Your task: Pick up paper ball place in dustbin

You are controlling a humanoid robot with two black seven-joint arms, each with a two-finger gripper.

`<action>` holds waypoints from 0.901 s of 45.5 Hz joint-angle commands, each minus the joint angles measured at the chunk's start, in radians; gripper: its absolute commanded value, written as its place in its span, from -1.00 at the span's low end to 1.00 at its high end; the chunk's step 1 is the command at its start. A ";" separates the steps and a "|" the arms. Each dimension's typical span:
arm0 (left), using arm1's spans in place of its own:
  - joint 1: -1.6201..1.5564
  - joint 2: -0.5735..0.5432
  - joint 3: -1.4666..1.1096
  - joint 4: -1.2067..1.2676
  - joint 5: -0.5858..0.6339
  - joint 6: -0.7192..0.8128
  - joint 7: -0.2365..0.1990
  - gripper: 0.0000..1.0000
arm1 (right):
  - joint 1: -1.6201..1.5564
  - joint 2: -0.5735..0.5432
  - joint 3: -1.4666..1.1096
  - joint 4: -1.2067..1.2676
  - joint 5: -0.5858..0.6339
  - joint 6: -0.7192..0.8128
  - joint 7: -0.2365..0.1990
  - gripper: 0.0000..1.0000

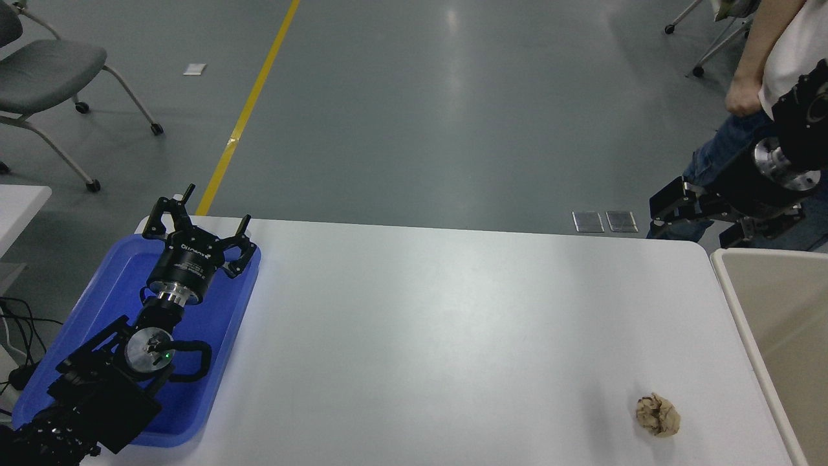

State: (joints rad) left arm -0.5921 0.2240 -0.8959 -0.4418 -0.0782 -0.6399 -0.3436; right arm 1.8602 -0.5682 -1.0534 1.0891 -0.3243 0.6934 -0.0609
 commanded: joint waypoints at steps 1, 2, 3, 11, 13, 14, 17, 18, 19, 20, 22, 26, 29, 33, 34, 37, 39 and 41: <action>0.000 0.000 0.000 0.000 0.000 0.000 0.000 1.00 | -0.133 -0.004 0.007 -0.002 -0.070 -0.110 0.001 1.00; 0.000 0.000 0.000 0.000 0.000 0.000 0.000 1.00 | -0.145 -0.004 0.007 -0.002 -0.078 -0.126 0.001 1.00; 0.000 0.000 0.000 0.000 0.000 0.000 0.000 1.00 | -0.157 -0.004 0.009 -0.002 -0.085 -0.141 0.001 1.00; 0.000 0.000 0.000 0.000 0.000 0.000 0.000 1.00 | -0.263 -0.005 0.013 -0.005 -0.096 -0.219 0.001 1.00; 0.000 0.000 -0.001 0.000 0.000 0.000 0.000 1.00 | -0.295 -0.009 0.013 -0.005 -0.096 -0.233 0.001 1.00; 0.000 0.000 0.000 0.000 0.000 0.000 0.000 1.00 | -0.308 -0.010 0.013 -0.005 -0.096 -0.238 0.001 1.00; 0.000 0.000 0.000 0.000 0.000 0.000 0.000 1.00 | -0.338 -0.025 0.013 -0.003 -0.098 -0.256 0.003 1.00; 0.000 0.000 0.000 0.000 0.000 0.000 0.000 1.00 | -0.348 -0.028 0.013 -0.003 -0.098 -0.261 0.003 1.00; 0.000 0.000 0.000 0.000 0.000 0.000 0.000 1.00 | -0.355 -0.032 0.013 -0.003 -0.098 -0.265 0.004 1.00; 0.000 0.000 0.000 0.000 0.000 0.000 0.000 1.00 | -0.361 -0.033 0.015 -0.003 -0.098 -0.268 0.004 1.00; 0.000 0.000 0.000 0.000 0.000 0.000 0.000 1.00 | -0.378 -0.035 0.015 -0.003 -0.098 -0.275 0.004 1.00; 0.000 0.000 0.000 0.000 0.000 0.000 0.000 1.00 | -0.406 -0.035 0.018 -0.002 -0.098 -0.282 0.004 1.00; 0.000 0.000 0.000 0.000 0.000 0.000 0.000 1.00 | -0.427 -0.035 0.024 0.001 -0.098 -0.291 0.006 1.00; 0.000 0.000 0.000 0.000 0.000 0.000 0.000 1.00 | -0.455 -0.035 0.049 0.006 -0.098 -0.298 0.006 1.00; 0.000 0.000 0.000 0.000 0.000 0.000 0.000 1.00 | -0.460 -0.035 0.056 0.008 -0.098 -0.298 0.006 1.00; 0.000 0.000 0.000 0.000 0.000 0.000 0.000 1.00 | -0.473 -0.042 0.084 0.011 -0.096 -0.298 0.006 1.00; 0.000 0.000 0.000 0.000 0.000 0.000 0.000 1.00 | -0.483 -0.045 0.096 0.012 -0.096 -0.298 0.006 1.00; 0.000 0.000 0.000 0.000 0.000 0.000 0.000 1.00 | -0.495 -0.045 0.105 0.012 -0.096 -0.298 0.006 1.00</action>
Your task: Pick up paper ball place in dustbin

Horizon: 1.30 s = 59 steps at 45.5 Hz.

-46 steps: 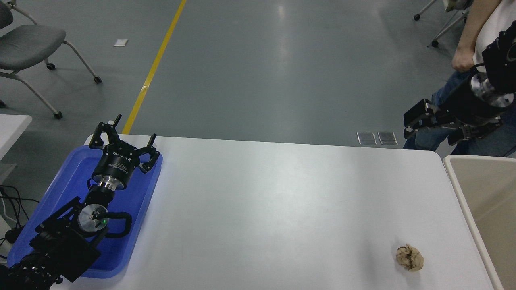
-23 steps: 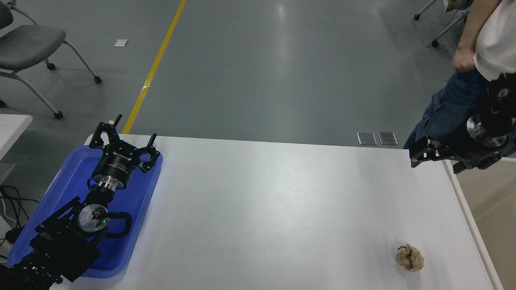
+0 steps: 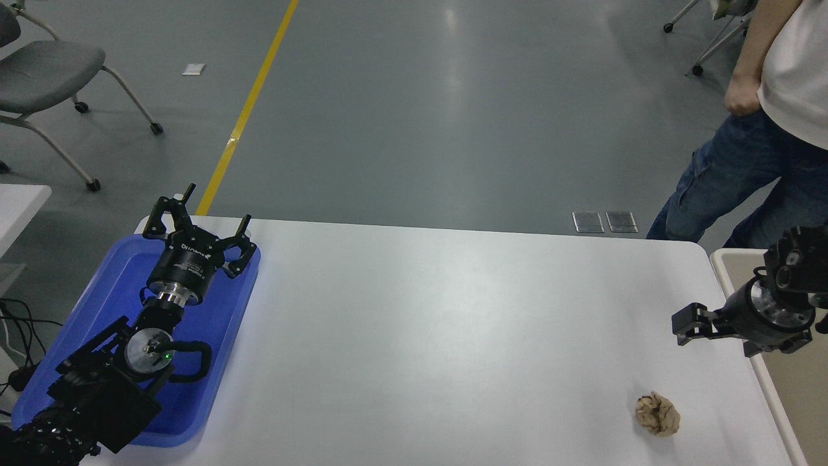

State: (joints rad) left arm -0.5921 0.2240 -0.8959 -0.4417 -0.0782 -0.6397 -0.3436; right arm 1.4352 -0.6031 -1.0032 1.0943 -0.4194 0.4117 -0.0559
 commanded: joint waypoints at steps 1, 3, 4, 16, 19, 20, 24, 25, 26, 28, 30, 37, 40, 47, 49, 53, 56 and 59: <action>0.000 0.000 0.000 0.000 0.000 0.000 0.000 1.00 | -0.076 -0.010 0.058 0.007 -0.001 -0.016 0.001 1.00; 0.000 0.000 0.000 0.000 0.000 0.000 0.000 1.00 | -0.088 -0.010 0.067 0.007 -0.001 -0.016 0.001 1.00; 0.000 0.000 0.000 0.000 0.000 0.000 0.000 1.00 | -0.093 -0.010 0.072 0.007 -0.001 -0.016 0.001 1.00; 0.000 0.000 0.000 0.000 0.000 0.000 0.000 1.00 | -0.162 -0.012 0.135 0.007 -0.002 -0.016 0.001 1.00; 0.000 0.000 0.000 0.000 0.000 0.000 0.000 1.00 | -0.170 -0.014 0.152 0.007 -0.001 -0.014 0.001 1.00; 0.000 0.000 0.000 0.000 0.000 0.000 0.000 1.00 | -0.171 -0.014 0.155 0.007 -0.001 -0.014 0.001 1.00; 0.000 0.000 0.000 0.000 0.000 0.000 0.000 1.00 | -0.174 -0.014 0.167 0.007 -0.001 -0.014 0.001 1.00; 0.000 0.000 0.000 0.000 0.000 0.000 0.000 1.00 | -0.176 -0.014 0.170 0.007 -0.001 -0.014 0.001 1.00; 0.000 0.000 0.000 0.000 0.000 0.000 0.000 1.00 | -0.177 -0.014 0.173 0.007 -0.001 -0.014 -0.001 1.00; 0.000 0.000 0.000 0.000 0.000 0.000 0.000 1.00 | -0.185 -0.014 0.181 0.007 -0.001 -0.014 -0.001 1.00; 0.000 0.000 0.000 0.000 0.000 0.000 0.000 1.00 | -0.194 -0.014 0.193 0.007 -0.001 -0.014 -0.001 1.00; 0.000 0.000 0.000 0.000 0.000 0.000 0.000 1.00 | -0.239 -0.014 0.224 0.003 -0.002 -0.014 -0.001 1.00; 0.000 0.000 0.000 0.000 0.000 0.000 0.000 1.00 | -0.254 -0.014 0.236 -0.001 -0.004 -0.016 -0.001 1.00; 0.000 0.000 0.000 0.000 0.000 0.000 0.000 1.00 | -0.279 -0.014 0.251 -0.007 -0.006 -0.024 0.001 1.00; 0.000 0.000 0.000 0.000 0.000 0.000 0.000 1.00 | -0.286 -0.014 0.259 -0.008 -0.009 -0.034 0.001 1.00; 0.000 0.000 0.000 0.000 0.000 0.000 0.000 1.00 | -0.297 -0.012 0.276 -0.008 -0.028 -0.063 0.001 1.00; 0.000 0.000 0.000 0.000 0.000 0.000 0.000 1.00 | -0.303 -0.011 0.279 -0.008 -0.056 -0.093 0.004 0.98; 0.000 0.000 0.000 0.000 0.000 0.000 0.000 1.00 | -0.309 -0.010 0.281 -0.004 -0.088 -0.122 0.007 0.88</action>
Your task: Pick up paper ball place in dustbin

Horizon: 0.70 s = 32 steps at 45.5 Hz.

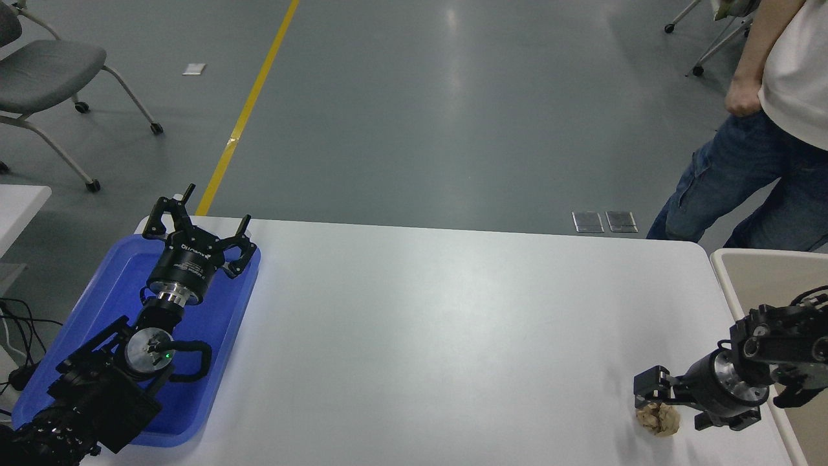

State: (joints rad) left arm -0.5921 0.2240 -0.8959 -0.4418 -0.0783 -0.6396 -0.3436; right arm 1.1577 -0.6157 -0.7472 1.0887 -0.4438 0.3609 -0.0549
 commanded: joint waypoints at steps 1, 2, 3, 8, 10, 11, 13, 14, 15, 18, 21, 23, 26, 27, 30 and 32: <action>0.000 0.000 0.000 0.000 0.000 0.000 0.000 1.00 | -0.033 0.002 0.025 0.003 -0.076 -0.080 0.007 0.80; 0.000 0.000 0.000 0.000 0.000 0.000 0.000 1.00 | -0.035 0.002 0.025 0.005 -0.090 -0.088 0.007 0.70; 0.000 0.000 0.000 0.000 0.000 0.000 0.000 1.00 | -0.035 0.002 0.025 0.007 -0.107 -0.095 0.007 0.62; 0.000 0.000 0.000 0.000 0.000 0.000 0.000 1.00 | -0.049 0.004 0.025 0.008 -0.180 -0.132 0.007 -0.01; 0.000 0.000 0.000 0.000 0.000 0.000 0.000 1.00 | -0.052 0.004 0.025 0.010 -0.196 -0.132 0.006 -0.25; 0.000 0.000 0.000 0.000 0.000 0.000 0.000 1.00 | -0.052 0.002 0.025 0.011 -0.199 -0.132 0.006 -0.33; 0.000 0.000 0.000 0.000 0.000 0.000 0.000 1.00 | -0.052 0.001 0.023 0.013 -0.200 -0.132 0.006 -0.49; 0.000 0.000 0.000 0.000 0.000 0.000 0.000 1.00 | -0.052 -0.001 0.023 0.014 -0.202 -0.132 0.006 -0.59; 0.000 0.000 0.000 0.000 0.000 0.000 0.000 1.00 | -0.052 -0.002 0.022 0.017 -0.202 -0.132 0.006 -0.67; 0.000 0.000 0.000 0.000 0.000 0.000 0.000 1.00 | -0.046 -0.004 0.022 0.019 -0.202 -0.132 0.006 -0.79; 0.000 0.000 0.000 0.000 0.000 0.000 0.000 1.00 | -0.038 -0.016 0.020 0.022 -0.202 -0.132 0.006 -0.85; 0.000 0.000 -0.001 0.000 0.000 0.000 0.000 1.00 | -0.030 -0.027 0.022 0.034 -0.202 -0.132 0.007 -0.95; 0.000 0.000 -0.001 0.000 0.000 0.000 0.000 1.00 | -0.012 -0.042 0.020 0.048 -0.205 -0.132 0.007 -1.00; 0.000 0.000 -0.001 0.000 0.000 0.000 0.000 1.00 | -0.004 -0.048 0.017 0.049 -0.207 -0.132 0.007 -1.00; 0.000 0.000 0.000 0.000 0.000 0.000 0.000 1.00 | 0.019 -0.065 0.012 0.057 -0.217 -0.131 0.006 -1.00; 0.000 0.000 0.000 0.000 0.000 -0.002 0.000 1.00 | 0.040 -0.076 0.012 0.066 -0.223 -0.128 0.006 -1.00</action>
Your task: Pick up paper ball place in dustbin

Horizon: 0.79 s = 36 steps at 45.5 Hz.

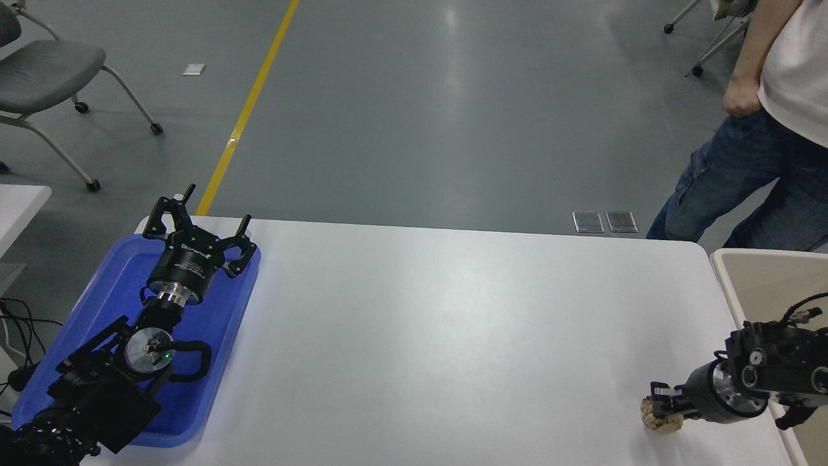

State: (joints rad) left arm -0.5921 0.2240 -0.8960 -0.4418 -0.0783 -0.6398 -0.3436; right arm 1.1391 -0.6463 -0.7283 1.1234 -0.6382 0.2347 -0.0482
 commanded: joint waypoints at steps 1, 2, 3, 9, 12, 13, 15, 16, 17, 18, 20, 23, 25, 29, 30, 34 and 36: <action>0.000 0.000 -0.001 0.000 0.000 0.000 0.000 1.00 | 0.073 -0.053 -0.008 0.036 -0.031 0.000 -0.001 -1.00; 0.000 0.000 -0.001 0.000 0.000 0.000 0.000 1.00 | 0.086 -0.062 -0.008 0.044 -0.031 0.003 -0.001 -1.00; 0.000 0.000 0.000 0.000 0.000 0.000 0.000 1.00 | 0.100 -0.072 -0.008 0.053 -0.031 0.005 -0.001 -1.00; 0.000 0.000 0.000 0.000 0.000 -0.001 0.000 1.00 | 0.230 -0.127 -0.045 0.108 -0.031 0.031 -0.002 -1.00; 0.000 0.000 0.000 0.000 0.000 0.000 0.000 1.00 | 0.315 -0.138 -0.075 0.134 -0.031 0.057 -0.002 -1.00; 0.000 0.000 0.000 0.000 0.000 -0.001 0.000 1.00 | 0.342 -0.144 -0.086 0.141 -0.029 0.066 -0.002 -1.00; 0.000 0.000 0.000 0.000 0.000 0.000 0.000 1.00 | 0.398 -0.157 -0.100 0.157 -0.029 0.087 -0.002 -1.00; 0.000 0.000 0.000 0.000 0.000 0.000 0.000 1.00 | 0.425 -0.167 -0.108 0.164 -0.029 0.100 -0.002 -1.00; 0.000 0.000 0.000 0.000 0.000 0.000 0.000 1.00 | 0.453 -0.174 -0.112 0.168 -0.028 0.113 -0.002 -1.00; 0.000 0.000 0.000 0.000 0.000 0.000 0.002 1.00 | 0.482 -0.180 -0.115 0.171 -0.028 0.130 -0.002 -1.00; 0.000 0.000 0.000 0.000 0.000 -0.001 0.000 1.00 | 0.537 -0.191 -0.125 0.171 -0.028 0.164 -0.002 -1.00; 0.000 0.000 0.000 0.000 0.000 0.000 0.000 1.00 | 0.617 -0.207 -0.140 0.171 -0.029 0.213 -0.004 -1.00; 0.000 0.000 0.000 0.000 0.000 0.000 0.000 1.00 | 0.671 -0.214 -0.151 0.170 -0.031 0.242 -0.004 -1.00; 0.000 0.000 0.000 0.000 0.000 0.000 0.000 1.00 | 0.769 -0.220 -0.177 0.167 -0.031 0.296 -0.004 -1.00; 0.000 0.000 0.000 0.000 0.000 0.000 0.000 1.00 | 0.792 -0.220 -0.184 0.167 -0.031 0.304 -0.004 -1.00; 0.000 0.000 0.000 0.000 0.000 0.000 0.000 1.00 | 0.879 -0.220 -0.223 0.165 -0.031 0.334 -0.004 -1.00; 0.000 0.000 0.000 0.000 0.000 0.000 0.000 1.00 | 0.916 -0.220 -0.243 0.165 -0.031 0.344 -0.004 -1.00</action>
State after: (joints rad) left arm -0.5921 0.2239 -0.8959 -0.4417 -0.0783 -0.6402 -0.3436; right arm 1.8059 -0.8455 -0.8866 1.2808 -0.6676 0.4751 -0.0517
